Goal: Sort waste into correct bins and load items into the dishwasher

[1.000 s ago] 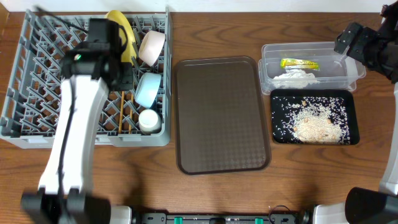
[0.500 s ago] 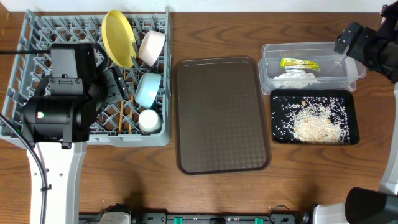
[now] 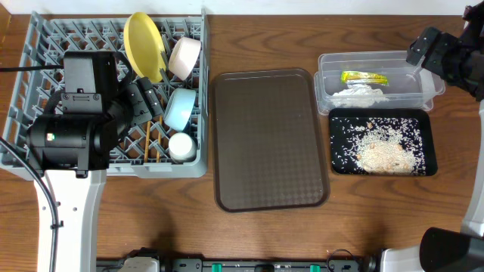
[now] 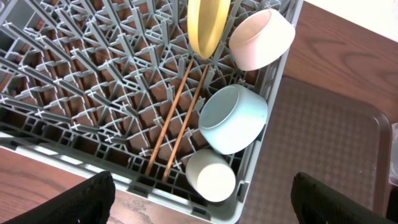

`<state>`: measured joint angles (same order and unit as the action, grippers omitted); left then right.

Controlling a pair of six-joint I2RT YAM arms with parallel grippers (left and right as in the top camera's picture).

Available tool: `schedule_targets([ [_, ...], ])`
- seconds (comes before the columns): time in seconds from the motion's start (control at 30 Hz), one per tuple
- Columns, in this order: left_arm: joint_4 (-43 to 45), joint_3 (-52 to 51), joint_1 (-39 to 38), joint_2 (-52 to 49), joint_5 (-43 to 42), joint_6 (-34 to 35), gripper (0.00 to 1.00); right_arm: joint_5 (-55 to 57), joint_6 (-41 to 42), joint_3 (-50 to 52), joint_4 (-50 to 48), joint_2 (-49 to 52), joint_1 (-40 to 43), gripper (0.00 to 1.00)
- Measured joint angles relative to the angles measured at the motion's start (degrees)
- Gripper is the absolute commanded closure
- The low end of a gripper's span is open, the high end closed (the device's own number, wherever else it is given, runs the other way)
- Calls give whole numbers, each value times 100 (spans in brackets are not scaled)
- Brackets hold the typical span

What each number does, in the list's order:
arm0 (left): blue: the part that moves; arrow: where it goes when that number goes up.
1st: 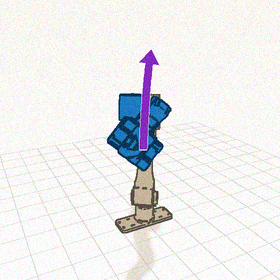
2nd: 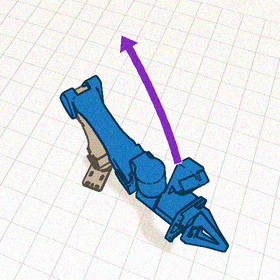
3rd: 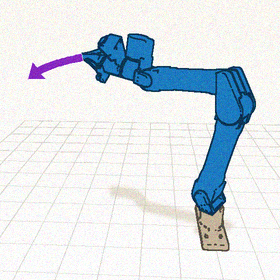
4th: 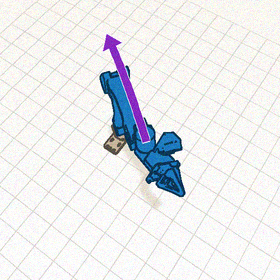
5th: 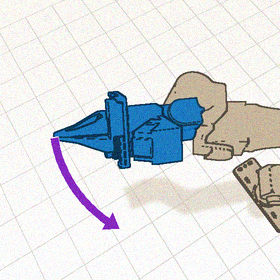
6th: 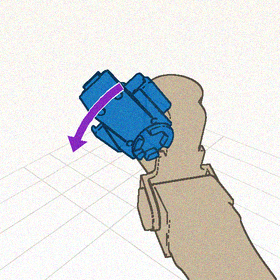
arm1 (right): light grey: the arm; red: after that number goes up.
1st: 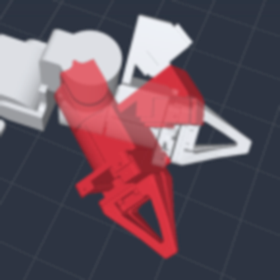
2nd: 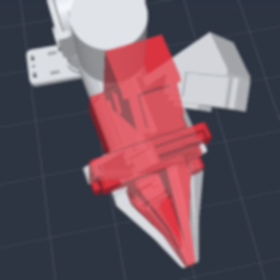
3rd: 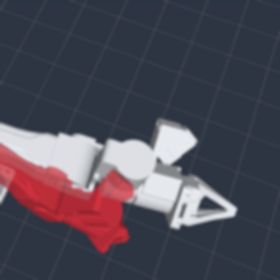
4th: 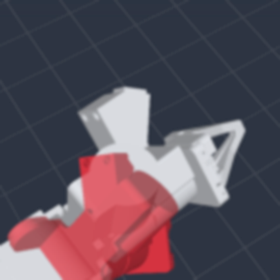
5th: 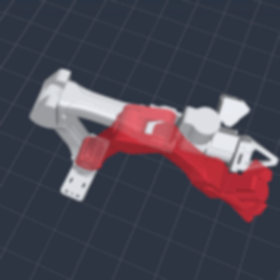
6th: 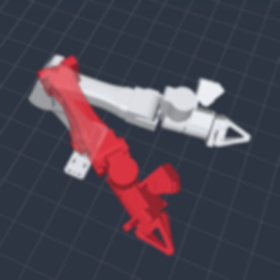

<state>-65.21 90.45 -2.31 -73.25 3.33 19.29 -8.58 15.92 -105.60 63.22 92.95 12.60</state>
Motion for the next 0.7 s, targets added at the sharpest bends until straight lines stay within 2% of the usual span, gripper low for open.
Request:
schedule_targets([
  [0.47,-2,0,0,0,0,22,8,190,-52,0,13,0,-28,1],
  [0.7,-13,0,0,0,0,20,8,824,-745,503,-601,-369,-704,1],
])
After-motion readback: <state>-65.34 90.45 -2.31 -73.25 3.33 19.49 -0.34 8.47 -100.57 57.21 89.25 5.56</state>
